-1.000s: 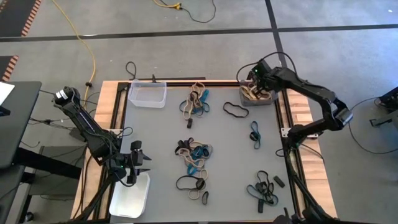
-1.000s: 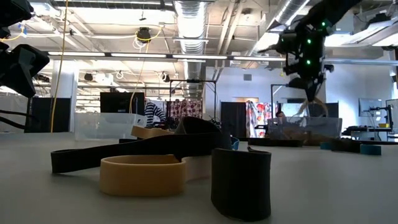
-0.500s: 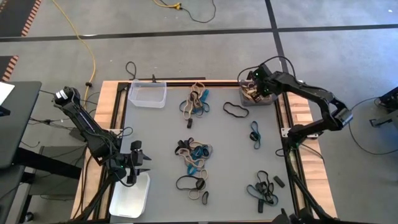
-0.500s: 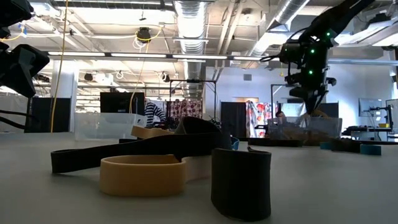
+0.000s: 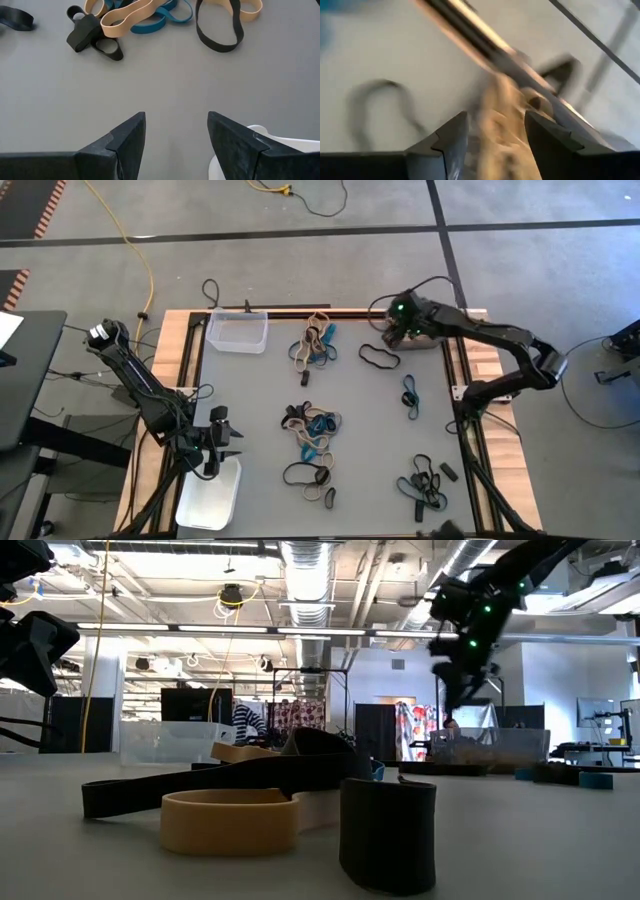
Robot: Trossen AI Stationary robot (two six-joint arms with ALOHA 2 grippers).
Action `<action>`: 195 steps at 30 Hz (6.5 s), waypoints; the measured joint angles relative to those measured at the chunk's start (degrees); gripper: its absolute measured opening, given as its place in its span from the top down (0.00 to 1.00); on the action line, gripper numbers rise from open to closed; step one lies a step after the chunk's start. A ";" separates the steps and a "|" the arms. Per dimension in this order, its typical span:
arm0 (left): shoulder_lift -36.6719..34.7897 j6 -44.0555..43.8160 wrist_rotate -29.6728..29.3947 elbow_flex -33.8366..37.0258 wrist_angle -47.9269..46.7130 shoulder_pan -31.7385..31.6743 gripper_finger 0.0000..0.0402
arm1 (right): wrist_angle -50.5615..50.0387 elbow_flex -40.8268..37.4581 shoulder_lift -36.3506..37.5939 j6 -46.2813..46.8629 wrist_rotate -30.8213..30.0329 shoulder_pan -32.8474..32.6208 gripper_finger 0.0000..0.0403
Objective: Sort rubber bands into baskets
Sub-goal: Put the white rubber band into the black transparent bin
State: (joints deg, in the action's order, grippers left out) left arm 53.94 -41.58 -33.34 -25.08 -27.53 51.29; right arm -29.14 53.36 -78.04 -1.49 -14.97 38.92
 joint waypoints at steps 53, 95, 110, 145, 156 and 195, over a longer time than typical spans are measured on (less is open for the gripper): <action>0.02 0.00 0.01 0.00 -0.02 0.01 0.49 | 3.88 36.72 -42.34 -5.50 16.67 -15.15 0.55; 0.02 0.02 0.00 -0.02 -0.02 0.00 0.49 | 0.53 38.58 -26.05 -10.60 19.89 -14.90 0.96; 0.02 0.00 0.00 -0.02 0.00 0.00 0.49 | -15.22 38.58 -10.47 -8.88 7.71 -13.86 0.96; 0.02 0.00 0.00 -0.02 -0.01 0.01 0.49 | -25.16 13.72 -7.50 -3.51 -3.60 14.68 0.95; 0.02 0.02 0.00 -0.02 0.00 0.00 0.49 | -16.11 9.84 -7.52 -4.56 8.30 13.07 0.81; 0.02 0.00 -0.01 -0.02 0.05 0.00 0.49 | 18.42 10.03 -14.84 -2.37 22.89 -21.65 0.55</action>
State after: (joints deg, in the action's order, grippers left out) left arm 53.96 -41.58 -33.35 -25.10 -27.48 51.29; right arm -10.72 63.40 -92.88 -3.85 7.91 17.27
